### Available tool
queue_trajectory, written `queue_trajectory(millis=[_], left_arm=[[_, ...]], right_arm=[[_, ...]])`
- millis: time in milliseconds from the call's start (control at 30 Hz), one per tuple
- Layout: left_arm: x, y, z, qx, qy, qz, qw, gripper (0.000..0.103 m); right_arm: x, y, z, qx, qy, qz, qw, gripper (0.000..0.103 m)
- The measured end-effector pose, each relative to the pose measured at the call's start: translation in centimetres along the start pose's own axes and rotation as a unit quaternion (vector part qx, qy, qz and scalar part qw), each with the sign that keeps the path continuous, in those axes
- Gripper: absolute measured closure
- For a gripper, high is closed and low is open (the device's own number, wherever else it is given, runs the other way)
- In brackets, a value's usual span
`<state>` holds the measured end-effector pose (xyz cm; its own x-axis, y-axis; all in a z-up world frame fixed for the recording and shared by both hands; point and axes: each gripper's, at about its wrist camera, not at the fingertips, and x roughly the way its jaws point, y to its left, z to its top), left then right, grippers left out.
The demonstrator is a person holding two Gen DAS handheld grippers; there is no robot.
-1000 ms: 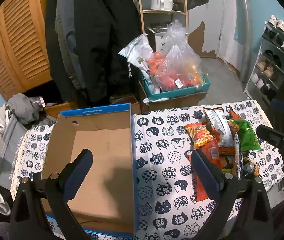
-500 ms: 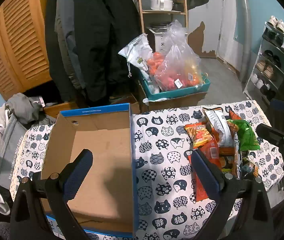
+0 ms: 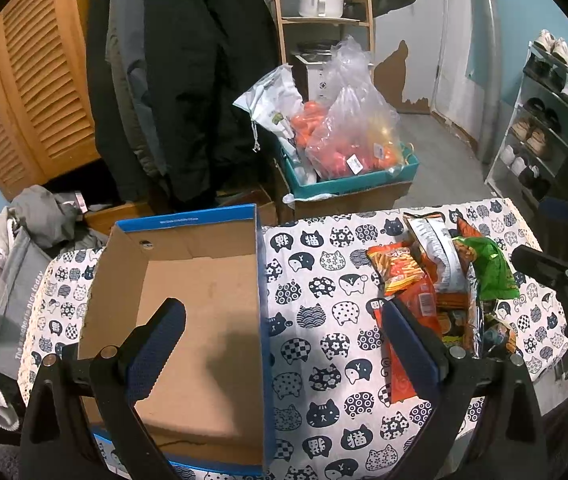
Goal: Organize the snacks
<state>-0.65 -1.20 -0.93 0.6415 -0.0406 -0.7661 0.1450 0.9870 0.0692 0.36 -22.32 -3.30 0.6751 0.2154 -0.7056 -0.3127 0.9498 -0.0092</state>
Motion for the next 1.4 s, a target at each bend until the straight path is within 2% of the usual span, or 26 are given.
queue_trajectory(millis=[467, 667, 967, 1233, 1267, 1333, 1400], left_arm=[[3.6, -1.2, 1.3, 0.023, 0.047, -0.018, 0.9985, 0.003], [5.9, -2.2, 2.2, 0.034, 0.071, -0.031, 0.9964, 0.003], [9.5, -2.6, 2.7, 0.032, 0.094, -0.022, 0.9948, 0.003], [11.6, -4.4, 2.1, 0.035, 0.120, -0.044, 0.9913, 0.003], [11.8, -4.7, 2.0, 0.035, 0.124, -0.051, 0.9903, 0.003], [12.3, -5.5, 1.8, 0.035, 0.135, -0.067, 0.9879, 0.003], [12.6, -6.3, 1.6, 0.038, 0.143, -0.077, 0.9859, 0.003]], right_arm=[[1.6, -4.2, 0.9, 0.040, 0.044, -0.033, 0.998, 0.003], [3.7, -6.4, 0.8, 0.063, 0.077, -0.047, 0.994, 0.003], [7.9, -9.3, -1.1, 0.098, 0.133, -0.066, 0.984, 0.003], [10.8, -10.9, -3.4, 0.121, 0.174, -0.057, 0.976, 0.004], [11.0, -11.0, -3.7, 0.122, 0.178, -0.055, 0.975, 0.005], [11.5, -11.1, -4.3, 0.121, 0.185, -0.053, 0.974, 0.015], [11.8, -11.3, -4.8, 0.124, 0.189, -0.048, 0.973, 0.021]])
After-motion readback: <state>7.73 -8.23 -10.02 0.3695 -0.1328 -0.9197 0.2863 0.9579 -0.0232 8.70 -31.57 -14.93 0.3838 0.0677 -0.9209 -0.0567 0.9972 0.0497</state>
